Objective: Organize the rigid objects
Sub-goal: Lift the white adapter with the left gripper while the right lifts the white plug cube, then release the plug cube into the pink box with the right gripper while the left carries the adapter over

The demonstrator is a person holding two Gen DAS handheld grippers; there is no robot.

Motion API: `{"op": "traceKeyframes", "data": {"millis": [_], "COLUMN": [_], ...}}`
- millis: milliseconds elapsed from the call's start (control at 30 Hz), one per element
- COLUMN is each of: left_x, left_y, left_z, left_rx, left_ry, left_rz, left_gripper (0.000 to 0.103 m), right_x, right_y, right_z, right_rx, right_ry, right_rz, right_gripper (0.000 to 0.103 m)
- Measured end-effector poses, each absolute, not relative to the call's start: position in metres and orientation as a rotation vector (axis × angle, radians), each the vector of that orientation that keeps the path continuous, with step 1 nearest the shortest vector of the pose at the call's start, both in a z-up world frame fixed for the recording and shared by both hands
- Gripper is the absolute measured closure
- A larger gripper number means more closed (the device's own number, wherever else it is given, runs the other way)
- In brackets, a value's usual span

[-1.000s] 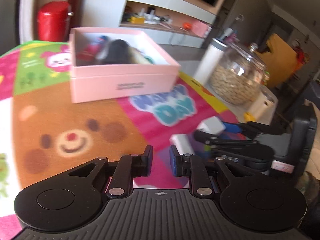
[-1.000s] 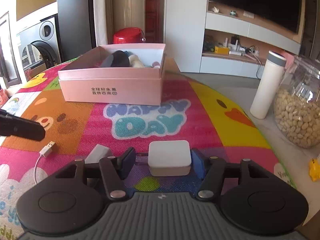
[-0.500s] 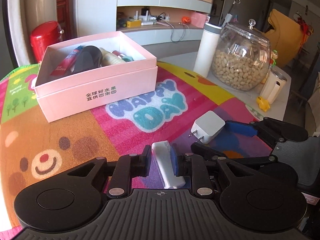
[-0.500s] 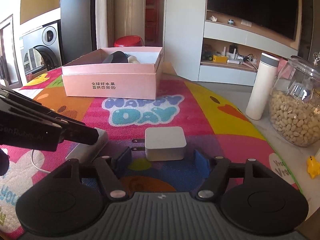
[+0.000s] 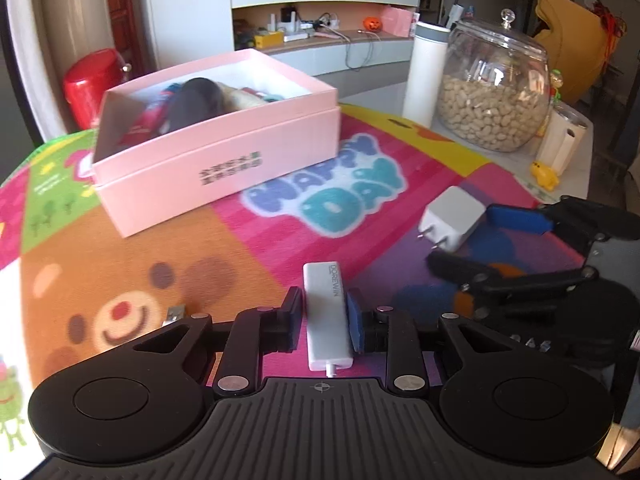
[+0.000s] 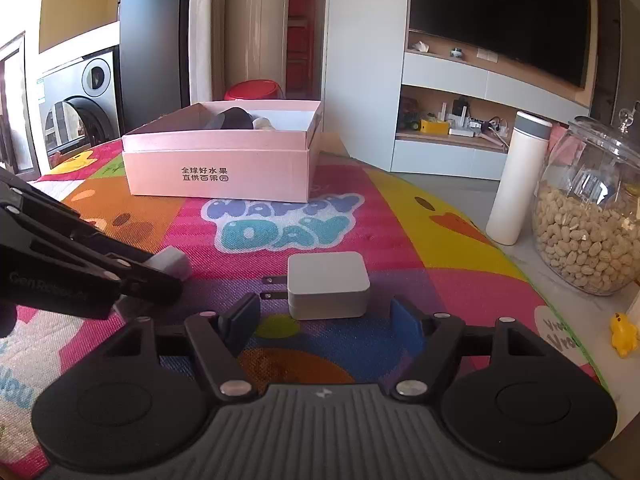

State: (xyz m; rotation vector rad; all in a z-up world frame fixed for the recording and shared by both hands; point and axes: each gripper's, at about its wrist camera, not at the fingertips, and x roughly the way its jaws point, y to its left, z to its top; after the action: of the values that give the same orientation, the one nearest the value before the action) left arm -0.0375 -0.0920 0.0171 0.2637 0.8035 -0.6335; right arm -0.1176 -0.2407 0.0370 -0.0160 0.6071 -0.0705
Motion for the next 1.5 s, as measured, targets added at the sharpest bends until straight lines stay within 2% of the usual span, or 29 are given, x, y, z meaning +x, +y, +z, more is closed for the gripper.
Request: {"op": "traceKeyframes", "data": {"millis": [233,633,700,733,967,1100,1333,1400,1500], "left_x": [-0.033,-0.046,-0.05,-0.051,-0.051,-0.031,0.055,0.089,0.136], "left_y": [-0.085,-0.075,-0.071,-0.068,-0.044,-0.03,-0.03,-0.039,-0.05], "left_z": [0.018,0.012,0.011,0.01,0.016,0.055,0.167,0.183,0.175], "left_rx": [0.224,0.223,0.225,0.222,0.183,0.103,0.055,0.038,-0.023], "left_ry": [0.824,0.748,0.728,0.721,0.701,0.623,0.411,0.422,0.494], "left_rz": [-0.626,-0.652,-0.661,-0.662,-0.668,-0.692,-0.673,-0.66,-0.605], "left_gripper": [0.075,0.078,0.078,0.078,0.079,0.079,0.079,0.078,0.078], "right_x": [-0.117,-0.103,-0.097,-0.095,-0.091,-0.089,-0.032,0.0,0.048], "right_y": [-0.241,-0.24,-0.237,-0.236,-0.227,-0.23,-0.231,-0.229,-0.232], "right_z": [0.036,0.044,0.046,0.047,0.065,0.09,0.16,0.174,0.176], "right_rx": [-0.012,-0.017,-0.039,-0.048,-0.088,-0.07,-0.071,-0.07,-0.023], "right_ry": [0.604,0.671,0.68,0.681,0.656,0.608,0.44,0.401,0.413], "right_rz": [-0.074,-0.068,-0.058,-0.051,0.006,0.018,0.061,0.07,0.125], "right_gripper": [0.031,0.031,0.034,0.043,0.044,0.044,0.044,0.044,0.041]}}
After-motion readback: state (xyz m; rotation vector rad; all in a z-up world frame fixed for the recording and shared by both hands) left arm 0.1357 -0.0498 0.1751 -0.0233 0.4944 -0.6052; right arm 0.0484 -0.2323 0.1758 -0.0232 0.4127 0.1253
